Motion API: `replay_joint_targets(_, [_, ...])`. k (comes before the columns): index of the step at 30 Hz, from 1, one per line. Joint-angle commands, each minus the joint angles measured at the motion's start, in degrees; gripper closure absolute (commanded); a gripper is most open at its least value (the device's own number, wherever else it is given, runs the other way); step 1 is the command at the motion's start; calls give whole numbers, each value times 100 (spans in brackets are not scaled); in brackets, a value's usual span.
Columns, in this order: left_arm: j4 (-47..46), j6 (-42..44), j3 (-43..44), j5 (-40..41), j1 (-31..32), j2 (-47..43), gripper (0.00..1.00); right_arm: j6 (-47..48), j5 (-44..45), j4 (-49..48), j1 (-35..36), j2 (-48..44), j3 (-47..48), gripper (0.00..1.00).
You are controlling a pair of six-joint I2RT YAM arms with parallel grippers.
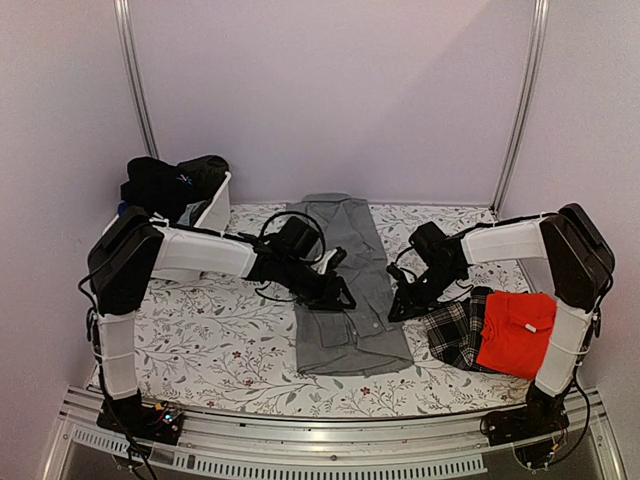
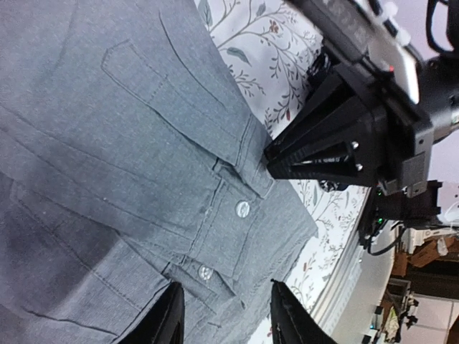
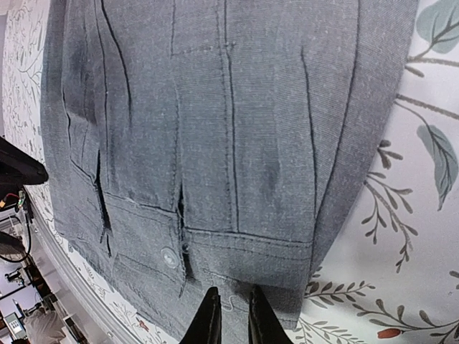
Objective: Fold and stack the mixed laundry pile
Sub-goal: Adjust the rectangle-folded shirt at the center of the board.
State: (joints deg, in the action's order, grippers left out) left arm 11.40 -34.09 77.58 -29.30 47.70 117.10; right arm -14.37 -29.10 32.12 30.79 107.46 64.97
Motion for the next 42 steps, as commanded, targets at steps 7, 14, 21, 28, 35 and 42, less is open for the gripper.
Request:
replay_joint_targets(7, [-1149,-2101,-428,-714,-385,-367,63,-13,-83,-5,88,104,-66,87])
replay_joint_targets(14, [-1739,-2876,-817,-290,-200,-335,62,47,-86,-9,91,100,-187,87])
replay_joint_targets(21, [-2154,-3234,-783,-143,39,-10,62,157,-78,39,93,69,-239,87])
replay_joint_targets(28, [-2448,-3569,-865,-56,150,194,63,247,-113,58,86,69,-258,87])
replay_joint_targets(35, [-2500,-3820,-963,-2,179,333,65,264,-131,50,90,78,-272,87])
replay_joint_targets(42, [-2609,-3988,-1080,5,185,407,64,267,-144,40,86,65,-323,87])
